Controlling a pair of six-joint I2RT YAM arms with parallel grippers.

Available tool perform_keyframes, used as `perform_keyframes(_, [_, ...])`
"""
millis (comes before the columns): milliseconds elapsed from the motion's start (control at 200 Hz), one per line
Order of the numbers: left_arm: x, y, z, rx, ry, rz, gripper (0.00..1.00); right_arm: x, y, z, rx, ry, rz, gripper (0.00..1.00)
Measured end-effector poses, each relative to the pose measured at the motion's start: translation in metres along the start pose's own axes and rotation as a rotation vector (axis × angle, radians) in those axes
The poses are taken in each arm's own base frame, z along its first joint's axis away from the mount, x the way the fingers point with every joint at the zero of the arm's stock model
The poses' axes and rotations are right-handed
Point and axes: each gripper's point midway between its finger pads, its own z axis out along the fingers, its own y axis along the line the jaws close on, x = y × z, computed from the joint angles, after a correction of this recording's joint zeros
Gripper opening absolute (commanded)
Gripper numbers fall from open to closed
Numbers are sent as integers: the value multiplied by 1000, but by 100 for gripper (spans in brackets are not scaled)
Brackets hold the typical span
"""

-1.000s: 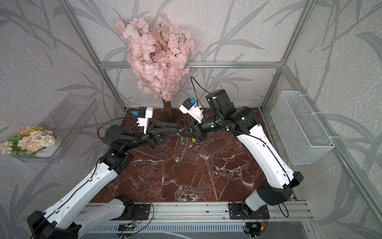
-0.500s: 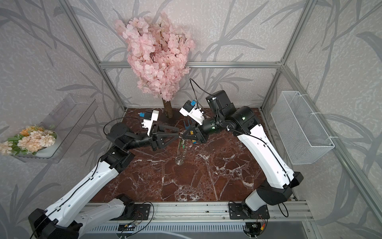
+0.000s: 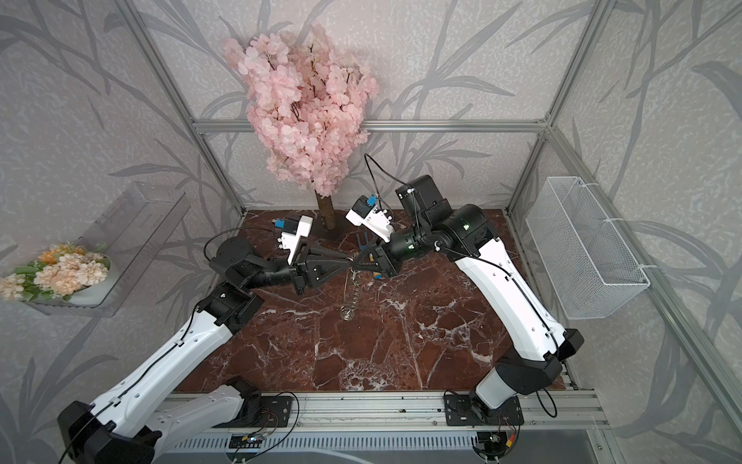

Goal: Attach keys to a key ring
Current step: Adjust the key on the keyring.

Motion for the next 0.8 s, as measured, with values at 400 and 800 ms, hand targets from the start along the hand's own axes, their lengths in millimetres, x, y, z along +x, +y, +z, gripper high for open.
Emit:
perform_keyframes(400, [0, -1, 0, 3, 1, 3, 0, 1, 2, 3, -14, 9, 2, 0])
perform_keyframes(800, [-10, 1, -3, -25, -72, 18, 0, -9, -2, 2, -10, -79, 12, 49])
